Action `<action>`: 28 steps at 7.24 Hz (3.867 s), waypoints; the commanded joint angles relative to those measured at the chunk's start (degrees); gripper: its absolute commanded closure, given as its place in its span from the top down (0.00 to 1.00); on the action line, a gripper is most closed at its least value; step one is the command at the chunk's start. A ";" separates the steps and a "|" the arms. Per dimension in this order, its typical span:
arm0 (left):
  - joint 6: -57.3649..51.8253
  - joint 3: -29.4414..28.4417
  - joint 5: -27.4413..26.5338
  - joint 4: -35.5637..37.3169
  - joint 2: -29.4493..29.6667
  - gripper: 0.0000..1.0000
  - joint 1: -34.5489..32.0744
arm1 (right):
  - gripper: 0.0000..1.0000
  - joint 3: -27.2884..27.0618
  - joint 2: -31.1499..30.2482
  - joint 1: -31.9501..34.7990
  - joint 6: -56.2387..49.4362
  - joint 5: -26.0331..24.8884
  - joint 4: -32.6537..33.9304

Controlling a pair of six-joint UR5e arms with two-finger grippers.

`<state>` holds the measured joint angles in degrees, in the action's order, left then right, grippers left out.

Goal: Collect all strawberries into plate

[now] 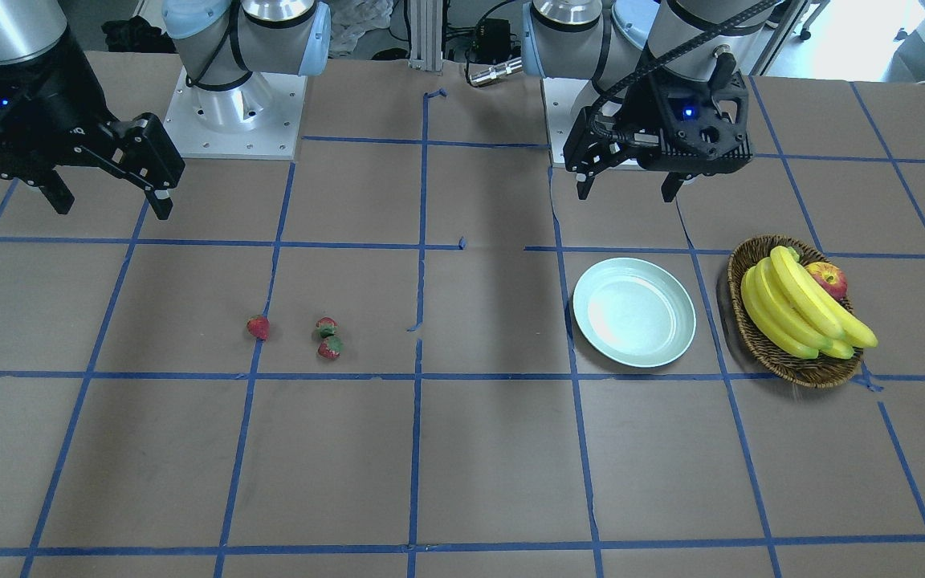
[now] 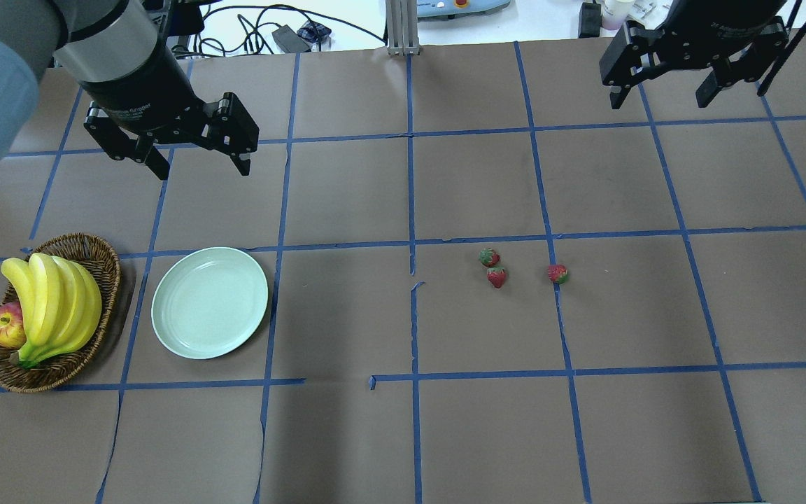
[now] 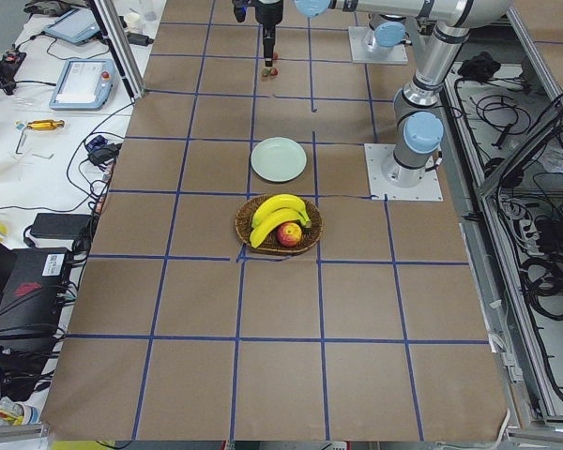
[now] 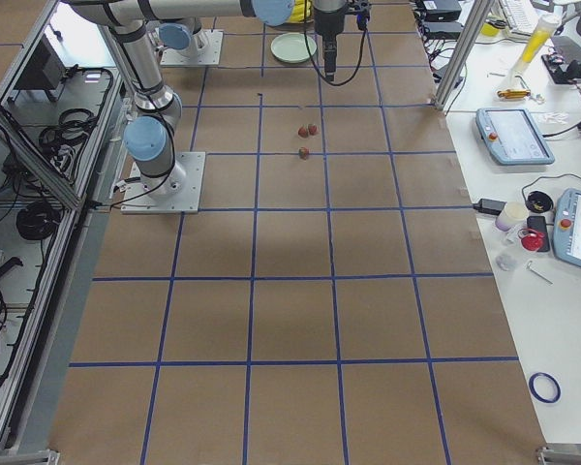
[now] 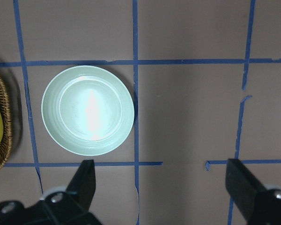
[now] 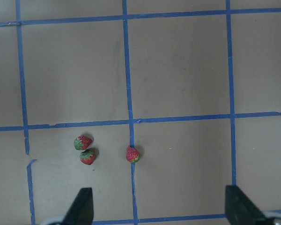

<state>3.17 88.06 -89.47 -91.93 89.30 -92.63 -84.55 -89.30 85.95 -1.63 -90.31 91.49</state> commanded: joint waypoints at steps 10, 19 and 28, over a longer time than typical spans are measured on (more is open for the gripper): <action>0.09 0.35 -0.09 0.00 -0.09 1.00 -0.09 | 1.00 -0.17 0.00 0.01 0.05 0.05 0.00; 0.00 1.50 -0.09 -0.18 0.00 1.00 -0.18 | 1.00 -40.22 10.62 2.03 -0.22 0.57 46.15; 0.09 2.46 -0.09 0.00 -0.18 1.00 -1.15 | 0.11 -39.12 14.42 2.03 -0.22 0.66 52.21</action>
<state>3.25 90.51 -89.56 -91.94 89.12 -93.81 -124.34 -74.67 87.98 -2.18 -89.65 143.62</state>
